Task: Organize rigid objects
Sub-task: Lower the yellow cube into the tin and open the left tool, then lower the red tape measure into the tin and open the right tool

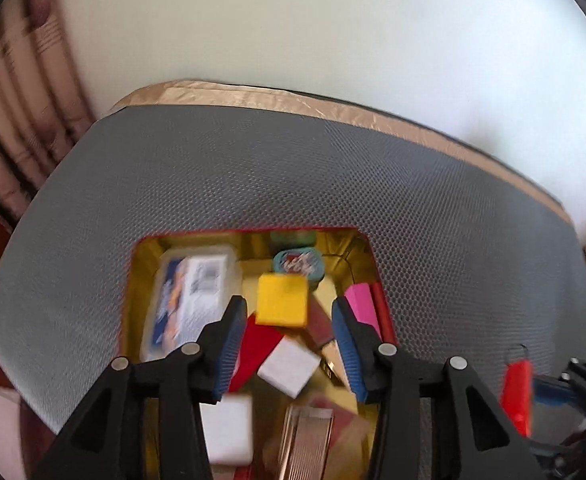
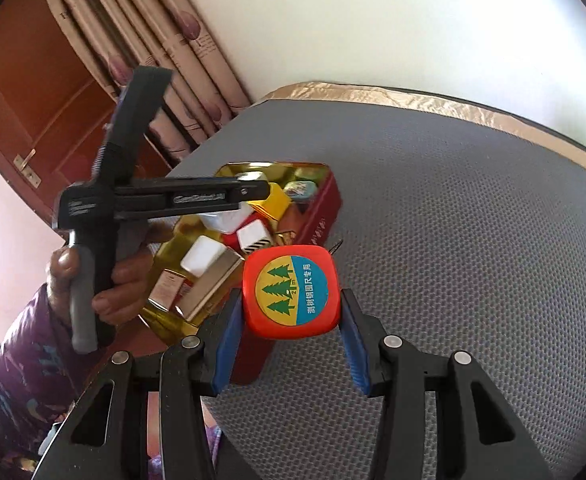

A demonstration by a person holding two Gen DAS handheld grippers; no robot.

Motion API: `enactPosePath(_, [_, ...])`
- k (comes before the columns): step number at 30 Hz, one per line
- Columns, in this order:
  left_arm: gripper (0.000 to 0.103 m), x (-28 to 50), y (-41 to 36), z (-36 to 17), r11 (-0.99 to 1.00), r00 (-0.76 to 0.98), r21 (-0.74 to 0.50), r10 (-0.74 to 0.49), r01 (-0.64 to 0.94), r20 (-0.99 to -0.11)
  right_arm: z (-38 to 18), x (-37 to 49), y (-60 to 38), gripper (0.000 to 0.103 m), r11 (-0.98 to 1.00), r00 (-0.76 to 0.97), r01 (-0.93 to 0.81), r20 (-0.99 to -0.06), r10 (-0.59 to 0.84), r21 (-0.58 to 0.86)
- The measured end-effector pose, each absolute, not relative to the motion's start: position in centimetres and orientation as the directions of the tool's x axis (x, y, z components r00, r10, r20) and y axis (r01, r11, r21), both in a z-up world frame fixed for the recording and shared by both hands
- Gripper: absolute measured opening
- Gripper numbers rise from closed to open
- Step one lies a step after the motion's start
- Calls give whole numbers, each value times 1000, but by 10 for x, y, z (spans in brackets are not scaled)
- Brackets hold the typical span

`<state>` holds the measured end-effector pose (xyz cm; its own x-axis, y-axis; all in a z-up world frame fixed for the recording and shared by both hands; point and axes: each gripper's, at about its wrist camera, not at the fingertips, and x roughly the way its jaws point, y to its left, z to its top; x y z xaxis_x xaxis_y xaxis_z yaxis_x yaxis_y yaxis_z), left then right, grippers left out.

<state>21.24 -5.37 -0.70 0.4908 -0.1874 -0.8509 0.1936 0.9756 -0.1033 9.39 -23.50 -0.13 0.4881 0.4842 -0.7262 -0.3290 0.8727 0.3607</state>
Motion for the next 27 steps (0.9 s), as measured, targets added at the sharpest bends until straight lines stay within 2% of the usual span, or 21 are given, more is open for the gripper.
enactPosePath(3, [45, 182, -33, 2, 986, 514, -108, -157, 125, -843, 4, 97, -222, 43, 866, 484, -353, -723, 493, 355])
enactPosePath(8, [49, 119, -4, 8, 1000, 562, 6, 20, -27, -827, 7, 110, -190, 43, 847, 464, -396, -718, 518, 355])
enactPosePath(11, [52, 93, 9, 6, 998, 586, -5, 36, -68, -810, 2, 120, -171, 43, 853, 463, -411, -732, 500, 322])
enactPosePath(17, [53, 85, 25, 0, 995, 620, -27, 39, -97, -784, -19, 144, -149, 43, 888, 458, -377, -780, 426, 263])
enactPosePath(27, [53, 77, 18, -3, 996, 656, 48, 82, -70, -750, -32, 161, -142, 44, 910, 465, -331, -797, 386, 248])
